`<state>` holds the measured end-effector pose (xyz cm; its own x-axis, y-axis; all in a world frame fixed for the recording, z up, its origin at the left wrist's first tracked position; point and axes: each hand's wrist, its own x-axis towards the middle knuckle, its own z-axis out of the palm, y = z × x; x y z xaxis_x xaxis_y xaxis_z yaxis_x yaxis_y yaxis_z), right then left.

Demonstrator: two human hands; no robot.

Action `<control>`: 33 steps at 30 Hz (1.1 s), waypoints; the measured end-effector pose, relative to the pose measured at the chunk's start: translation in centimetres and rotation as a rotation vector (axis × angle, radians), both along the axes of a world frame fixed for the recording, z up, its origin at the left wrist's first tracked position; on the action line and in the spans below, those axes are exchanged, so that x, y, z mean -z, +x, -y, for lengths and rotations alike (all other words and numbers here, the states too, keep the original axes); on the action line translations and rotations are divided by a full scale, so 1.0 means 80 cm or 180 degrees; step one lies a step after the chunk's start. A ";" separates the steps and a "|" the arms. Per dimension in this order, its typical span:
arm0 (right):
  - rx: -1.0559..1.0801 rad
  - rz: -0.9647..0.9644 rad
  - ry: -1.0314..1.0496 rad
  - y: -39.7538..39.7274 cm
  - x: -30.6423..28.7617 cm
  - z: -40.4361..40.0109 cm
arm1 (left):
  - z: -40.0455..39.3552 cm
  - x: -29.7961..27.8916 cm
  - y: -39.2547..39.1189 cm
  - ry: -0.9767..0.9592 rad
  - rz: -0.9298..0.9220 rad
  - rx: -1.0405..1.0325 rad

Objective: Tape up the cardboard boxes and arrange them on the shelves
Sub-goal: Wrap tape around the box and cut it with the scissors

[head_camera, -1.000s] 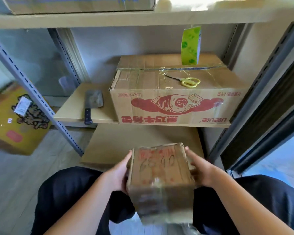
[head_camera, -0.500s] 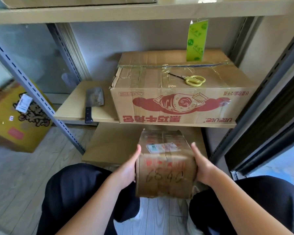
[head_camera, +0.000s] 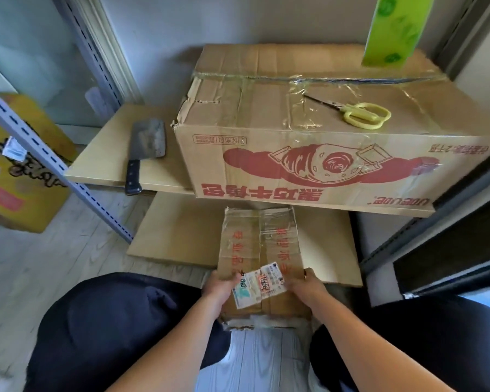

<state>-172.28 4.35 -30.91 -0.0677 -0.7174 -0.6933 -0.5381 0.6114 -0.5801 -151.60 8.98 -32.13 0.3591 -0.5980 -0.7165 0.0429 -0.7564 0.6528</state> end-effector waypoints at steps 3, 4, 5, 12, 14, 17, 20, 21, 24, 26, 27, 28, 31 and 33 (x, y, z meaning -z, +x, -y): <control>0.0052 -0.0147 -0.0098 0.026 0.012 0.008 | 0.014 0.007 0.016 0.0029 0.0474 0.0124; 0.0068 -0.0132 -0.0096 0.033 0.017 0.011 | 0.018 0.003 0.021 0.0001 0.0627 0.0226; 0.0135 -0.0131 -0.0072 0.042 0.021 0.012 | 0.024 -0.001 0.027 -0.0019 0.0771 0.0350; 0.0555 0.0670 0.0642 0.137 0.000 0.010 | 0.045 -0.002 0.094 -0.0059 0.1542 -0.0513; 0.0200 0.1401 0.1223 0.165 -0.017 0.001 | 0.036 -0.006 0.104 0.0345 0.1213 -0.1005; -0.1188 0.0485 0.0470 0.188 -0.021 0.013 | 0.016 -0.007 0.120 0.0661 0.0615 -0.1194; -0.1213 -0.1053 -0.1158 0.184 -0.020 0.045 | 0.008 0.016 0.139 0.0520 0.0261 -0.0846; -0.1033 -0.1294 -0.1366 0.178 -0.014 0.058 | 0.007 0.029 0.146 0.0542 0.0181 -0.0689; -0.1174 -0.1823 -0.1137 0.164 0.010 0.086 | 0.014 0.043 0.168 0.0287 -0.0112 -0.0769; -0.1254 -0.1861 -0.0923 0.169 0.027 0.101 | 0.025 0.029 0.181 0.0077 -0.0023 -0.0882; -0.1264 -0.1832 -0.0836 0.174 0.036 0.109 | 0.033 0.031 0.191 0.0048 0.0050 -0.1013; -0.1251 -0.1732 -0.0790 0.181 0.039 0.115 | 0.041 0.032 0.201 0.0021 0.0151 -0.1157; -0.0966 -0.1069 -0.0820 0.203 0.044 0.123 | 0.065 0.035 0.231 -0.0200 0.0435 -0.1597; -0.0787 -0.0702 -0.0836 0.218 0.051 0.128 | 0.080 0.034 0.247 -0.0492 0.0462 -0.1721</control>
